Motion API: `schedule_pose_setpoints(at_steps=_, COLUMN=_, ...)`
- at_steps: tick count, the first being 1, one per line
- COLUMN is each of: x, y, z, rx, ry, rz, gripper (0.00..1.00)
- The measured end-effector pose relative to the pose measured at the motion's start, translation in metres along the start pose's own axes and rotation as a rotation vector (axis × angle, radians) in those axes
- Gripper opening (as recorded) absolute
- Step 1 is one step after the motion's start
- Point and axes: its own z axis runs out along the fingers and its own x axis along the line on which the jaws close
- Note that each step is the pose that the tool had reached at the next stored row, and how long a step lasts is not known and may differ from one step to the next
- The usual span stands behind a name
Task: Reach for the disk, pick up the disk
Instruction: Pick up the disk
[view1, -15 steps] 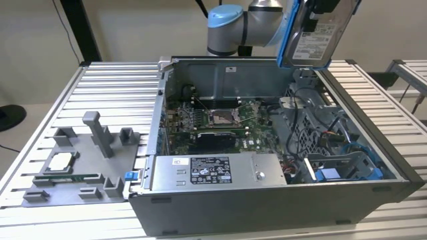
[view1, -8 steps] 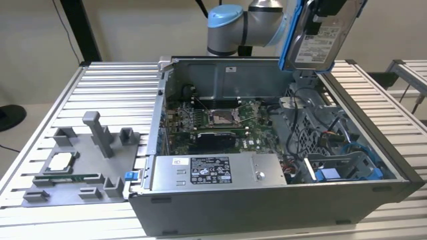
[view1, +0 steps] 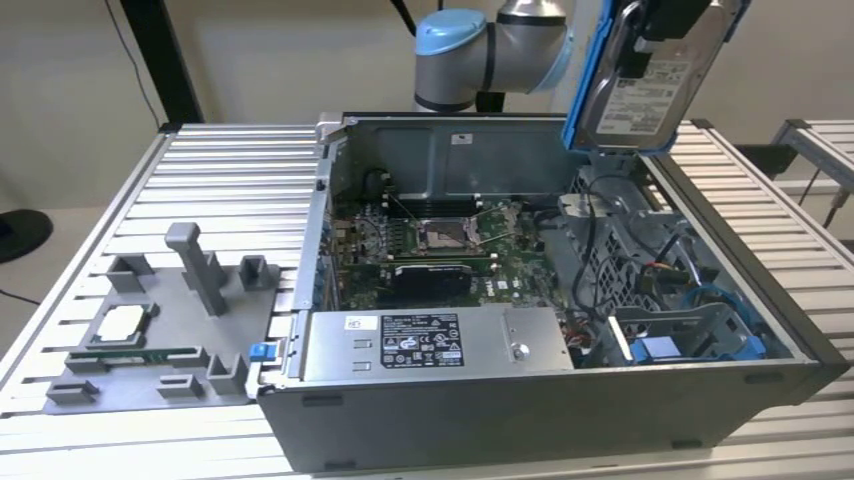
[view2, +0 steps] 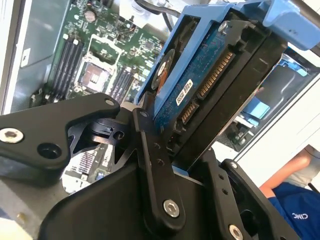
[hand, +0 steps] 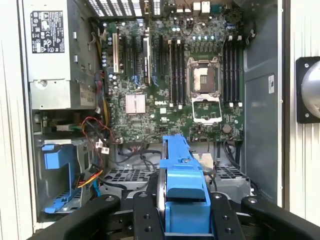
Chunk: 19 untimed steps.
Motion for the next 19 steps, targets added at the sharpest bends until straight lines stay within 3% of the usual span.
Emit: schedule_pose_setpoints(at_steps=19, x=0.041, y=-0.0025, z=-0.0006, rx=-0.0001, ry=-0.002, rz=0.0, gripper=0.0)
